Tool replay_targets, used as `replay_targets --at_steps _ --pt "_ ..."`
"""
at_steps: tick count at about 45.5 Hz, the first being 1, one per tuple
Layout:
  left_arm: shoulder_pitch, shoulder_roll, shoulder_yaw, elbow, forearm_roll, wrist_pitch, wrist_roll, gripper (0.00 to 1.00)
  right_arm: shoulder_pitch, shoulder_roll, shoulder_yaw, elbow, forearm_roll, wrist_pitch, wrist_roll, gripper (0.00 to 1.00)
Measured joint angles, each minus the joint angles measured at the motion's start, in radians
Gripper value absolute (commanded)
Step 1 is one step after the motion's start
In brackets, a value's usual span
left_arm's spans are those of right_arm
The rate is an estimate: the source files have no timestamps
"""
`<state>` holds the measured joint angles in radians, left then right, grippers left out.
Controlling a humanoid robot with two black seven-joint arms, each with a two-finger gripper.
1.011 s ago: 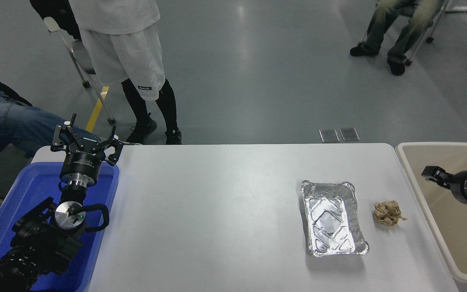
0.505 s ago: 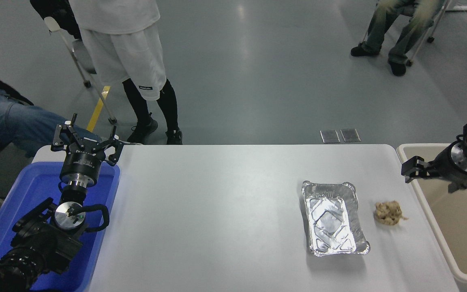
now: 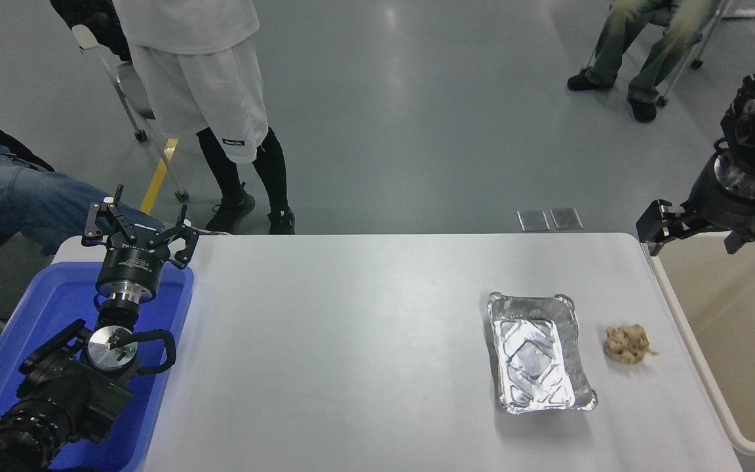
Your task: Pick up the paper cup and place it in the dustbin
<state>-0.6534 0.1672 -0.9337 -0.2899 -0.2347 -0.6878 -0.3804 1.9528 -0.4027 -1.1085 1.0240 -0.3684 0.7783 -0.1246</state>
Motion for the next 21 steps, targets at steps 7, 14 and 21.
replay_targets --at_steps 7,14,21 --pt "0.0 0.0 0.0 0.0 -0.001 0.0 -0.001 0.99 0.016 0.023 0.046 0.005 -0.016 0.004 -0.001 1.0" --pt "0.0 0.0 0.0 0.0 -0.001 0.0 -0.001 0.99 0.021 0.058 0.057 0.005 -0.02 0.005 0.0 1.0" --pt "0.0 0.0 0.0 0.0 -0.001 0.001 -0.001 0.99 0.027 0.08 0.053 0.003 -0.023 0.006 0.0 1.0"
